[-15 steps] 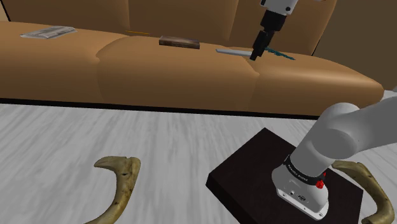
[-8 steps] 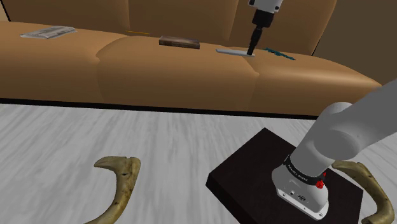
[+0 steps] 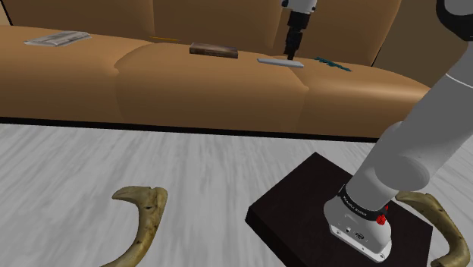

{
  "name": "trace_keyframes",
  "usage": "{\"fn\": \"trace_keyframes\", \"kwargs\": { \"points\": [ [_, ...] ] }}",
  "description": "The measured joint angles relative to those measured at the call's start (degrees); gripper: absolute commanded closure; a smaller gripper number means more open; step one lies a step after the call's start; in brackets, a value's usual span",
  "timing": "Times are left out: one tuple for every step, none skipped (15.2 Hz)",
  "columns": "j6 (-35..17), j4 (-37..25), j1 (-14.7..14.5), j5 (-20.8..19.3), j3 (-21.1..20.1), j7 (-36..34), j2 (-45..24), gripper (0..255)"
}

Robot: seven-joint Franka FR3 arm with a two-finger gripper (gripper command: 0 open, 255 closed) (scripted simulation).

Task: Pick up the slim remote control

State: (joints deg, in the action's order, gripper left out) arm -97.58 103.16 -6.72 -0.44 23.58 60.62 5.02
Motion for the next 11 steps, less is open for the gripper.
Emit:
{"fn": "trace_keyframes", "kwargs": {
  "points": [
    [0.6, -3.1, 0.1, 0.8, 0.5, 2.8, -2.9, 0],
    [1.5, -6.2, 0.3, 1.6, 0.9, 5.5, -5.7, 0],
    [2.4, -9.6, 0.7, 2.5, 1.2, 8.1, -8.6, 0],
    [2.2, -10.2, 0.9, 2.7, 1.3, 9.3, -9.6, 0],
    [1.8, -10.3, 0.9, 2.9, 1.3, 9.8, -10.2, 0],
    [1.1, -9.8, 0.9, 2.9, 1.2, 10.0, -10.4, 0],
    [0.5, -9.4, 1.0, 3.0, 1.2, 10.3, -10.6, 0],
    [-0.2, -8.6, 0.9, 3.0, 1.2, 10.3, -10.5, 0],
    [-0.9, -8.0, 0.9, 3.0, 1.2, 10.3, -10.7, 0],
    [-1.5, -7.4, 0.9, 3.0, 1.2, 10.4, -10.7, 0],
    [-2.2, -6.6, 0.9, 3.0, 1.2, 10.4, -10.6, 0]
  ]
}}
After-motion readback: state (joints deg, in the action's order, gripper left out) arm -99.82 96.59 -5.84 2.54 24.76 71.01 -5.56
